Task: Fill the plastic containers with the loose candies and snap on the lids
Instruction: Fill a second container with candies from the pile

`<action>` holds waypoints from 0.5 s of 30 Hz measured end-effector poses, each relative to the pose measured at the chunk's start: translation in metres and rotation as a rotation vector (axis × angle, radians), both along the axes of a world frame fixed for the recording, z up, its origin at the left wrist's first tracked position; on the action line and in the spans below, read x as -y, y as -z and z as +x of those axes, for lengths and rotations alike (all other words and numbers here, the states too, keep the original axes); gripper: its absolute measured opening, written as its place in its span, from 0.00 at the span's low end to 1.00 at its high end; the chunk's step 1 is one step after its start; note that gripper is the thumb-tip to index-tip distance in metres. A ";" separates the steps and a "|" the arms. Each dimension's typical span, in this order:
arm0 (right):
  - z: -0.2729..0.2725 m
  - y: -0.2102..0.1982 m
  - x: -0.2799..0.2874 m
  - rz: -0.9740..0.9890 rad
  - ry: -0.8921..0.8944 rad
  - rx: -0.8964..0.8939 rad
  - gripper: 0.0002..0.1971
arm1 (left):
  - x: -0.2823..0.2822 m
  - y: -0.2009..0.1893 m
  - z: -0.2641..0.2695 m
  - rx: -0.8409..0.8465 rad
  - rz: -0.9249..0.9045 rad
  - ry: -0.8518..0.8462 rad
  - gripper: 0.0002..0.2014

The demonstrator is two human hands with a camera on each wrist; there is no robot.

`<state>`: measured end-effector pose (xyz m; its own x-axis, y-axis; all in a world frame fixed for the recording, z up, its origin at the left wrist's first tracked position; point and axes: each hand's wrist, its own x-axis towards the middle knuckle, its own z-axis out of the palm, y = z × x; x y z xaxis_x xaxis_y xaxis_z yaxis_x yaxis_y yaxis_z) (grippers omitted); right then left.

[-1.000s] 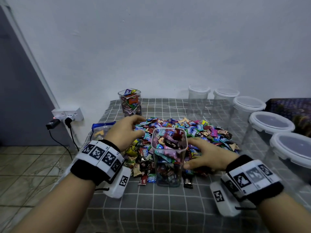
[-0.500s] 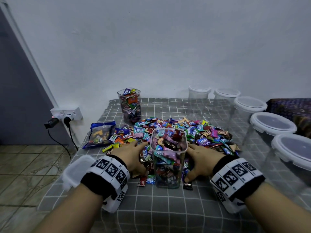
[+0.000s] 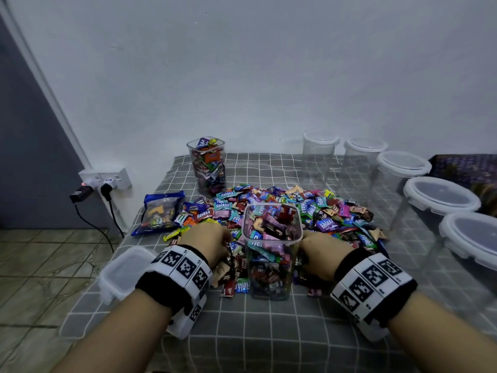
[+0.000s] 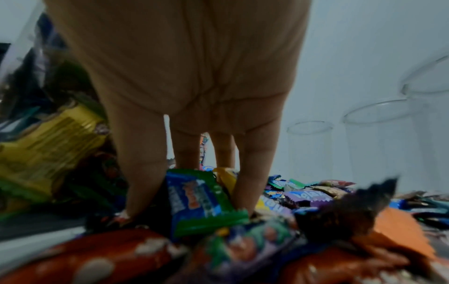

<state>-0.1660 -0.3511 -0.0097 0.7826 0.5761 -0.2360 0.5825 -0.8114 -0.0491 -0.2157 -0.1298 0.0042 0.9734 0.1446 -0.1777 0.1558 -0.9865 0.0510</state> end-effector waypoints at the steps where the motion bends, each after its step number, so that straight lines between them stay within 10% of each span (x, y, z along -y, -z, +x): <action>1: 0.000 0.000 0.000 0.000 0.002 0.008 0.19 | 0.000 0.000 0.000 0.010 -0.013 -0.003 0.13; 15: 0.003 -0.008 0.010 0.120 0.082 0.059 0.15 | 0.000 -0.001 0.000 0.158 -0.145 -0.056 0.08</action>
<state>-0.1629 -0.3609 -0.0016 0.8385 0.5313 -0.1212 0.5195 -0.8465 -0.1164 -0.2155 -0.1294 0.0047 0.9819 0.1836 -0.0462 0.1893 -0.9569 0.2202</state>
